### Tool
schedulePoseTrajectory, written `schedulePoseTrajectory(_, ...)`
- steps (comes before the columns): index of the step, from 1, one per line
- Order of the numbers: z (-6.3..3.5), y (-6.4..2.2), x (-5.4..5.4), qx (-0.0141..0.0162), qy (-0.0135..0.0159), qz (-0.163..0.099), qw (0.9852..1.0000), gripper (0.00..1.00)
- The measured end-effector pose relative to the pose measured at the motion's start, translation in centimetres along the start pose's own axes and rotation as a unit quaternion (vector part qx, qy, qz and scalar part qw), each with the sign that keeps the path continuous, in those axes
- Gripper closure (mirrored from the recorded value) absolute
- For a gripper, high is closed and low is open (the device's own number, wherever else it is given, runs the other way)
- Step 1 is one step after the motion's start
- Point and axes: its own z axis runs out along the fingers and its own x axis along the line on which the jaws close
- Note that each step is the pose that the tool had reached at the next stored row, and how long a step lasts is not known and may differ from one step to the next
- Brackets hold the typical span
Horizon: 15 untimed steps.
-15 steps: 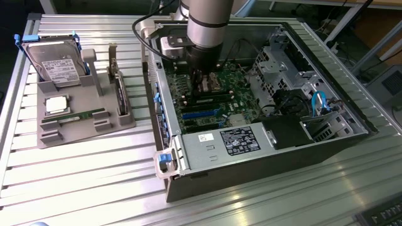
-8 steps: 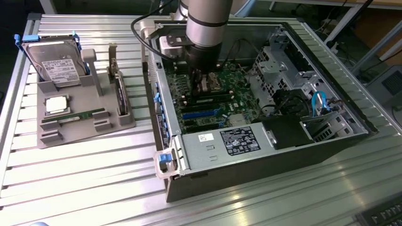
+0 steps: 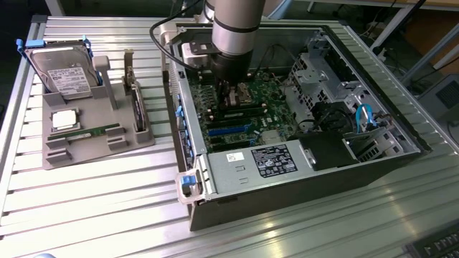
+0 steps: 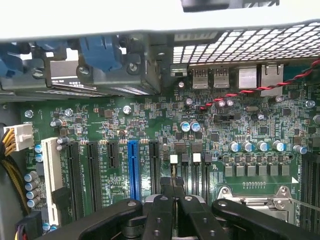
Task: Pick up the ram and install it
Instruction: 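Press down the ram until it locks into place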
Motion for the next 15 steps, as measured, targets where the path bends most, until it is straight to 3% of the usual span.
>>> schedulePoseTrajectory(3, 0.27, 0.01, 0.0, 0.0001, -0.0001, 0.000, 1.0000, 0.89)
schedulePoseTrajectory(4, 0.15, -0.01, 0.0, -0.0001, -0.0014, 0.000, 1.0000, 0.89)
schedulePoseTrajectory(7, -1.10, -0.09, 0.1, -0.0036, -0.0009, 0.000, 1.0000, 0.89)
schedulePoseTrajectory(10, -1.29, -0.15, 0.1, -0.0041, -0.0009, 0.000, 1.0000, 0.89)
schedulePoseTrajectory(13, -1.40, -0.91, 0.1, -0.0041, -0.0009, 0.000, 1.0000, 0.89)
schedulePoseTrajectory(15, -1.60, -1.94, 0.1, -0.0041, -0.0009, -0.001, 1.0000, 0.89)
